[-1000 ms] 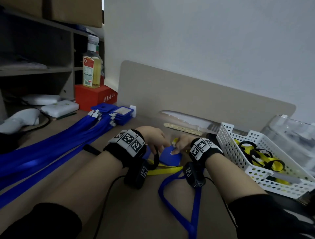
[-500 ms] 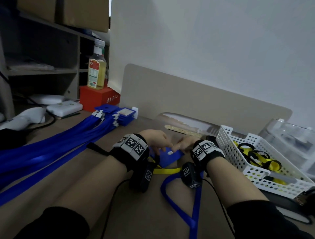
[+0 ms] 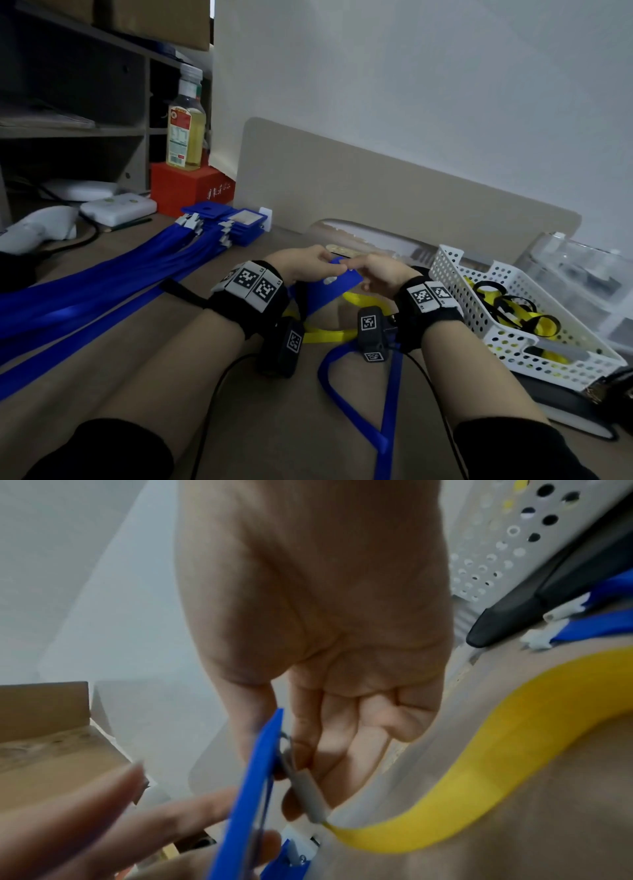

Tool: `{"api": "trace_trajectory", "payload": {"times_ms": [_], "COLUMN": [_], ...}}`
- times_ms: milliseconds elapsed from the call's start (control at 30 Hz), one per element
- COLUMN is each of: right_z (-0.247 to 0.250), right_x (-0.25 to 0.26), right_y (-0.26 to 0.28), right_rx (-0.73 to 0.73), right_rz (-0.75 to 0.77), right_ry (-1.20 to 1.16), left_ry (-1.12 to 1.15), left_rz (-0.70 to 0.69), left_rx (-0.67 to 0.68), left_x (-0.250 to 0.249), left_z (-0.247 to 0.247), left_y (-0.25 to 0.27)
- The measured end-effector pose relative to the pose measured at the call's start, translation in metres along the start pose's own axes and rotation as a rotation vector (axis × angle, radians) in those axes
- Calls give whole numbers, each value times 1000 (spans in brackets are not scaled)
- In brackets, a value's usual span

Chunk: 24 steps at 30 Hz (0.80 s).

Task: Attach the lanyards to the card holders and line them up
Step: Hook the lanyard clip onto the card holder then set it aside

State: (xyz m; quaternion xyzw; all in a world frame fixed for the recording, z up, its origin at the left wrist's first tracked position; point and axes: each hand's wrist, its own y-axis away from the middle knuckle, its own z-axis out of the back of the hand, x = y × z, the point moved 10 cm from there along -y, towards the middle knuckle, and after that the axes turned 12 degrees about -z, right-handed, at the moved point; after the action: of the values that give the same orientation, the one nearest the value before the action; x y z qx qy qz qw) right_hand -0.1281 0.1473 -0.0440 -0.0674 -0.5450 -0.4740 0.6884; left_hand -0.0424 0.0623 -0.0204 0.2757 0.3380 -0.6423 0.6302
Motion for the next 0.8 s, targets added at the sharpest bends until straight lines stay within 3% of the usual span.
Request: {"api": "trace_trajectory", "payload": {"times_ms": [100, 200, 300, 500, 600, 800], "right_z": [2, -4, -8, -22, -16, 2], "right_x": [5, 16, 22, 18, 16, 14], "right_y": [0, 4, 6, 11, 13, 18], "right_rx": [-64, -27, -64, 153, 111, -118], "right_rz": [61, 180, 222, 140, 185, 320], "right_ry": [-145, -315, -303, -581, -546, -461], "left_ry": [27, 71, 169, 186, 105, -227], "left_rz": [3, -25, -26, -42, -79, -115], "left_rx": [-188, -187, -212, -234, -224, -211], "left_x": [5, 5, 4, 2, -3, -12], "left_z": [23, 26, 29, 43, 47, 53], "left_y": [2, 0, 1, 8, 9, 11]}}
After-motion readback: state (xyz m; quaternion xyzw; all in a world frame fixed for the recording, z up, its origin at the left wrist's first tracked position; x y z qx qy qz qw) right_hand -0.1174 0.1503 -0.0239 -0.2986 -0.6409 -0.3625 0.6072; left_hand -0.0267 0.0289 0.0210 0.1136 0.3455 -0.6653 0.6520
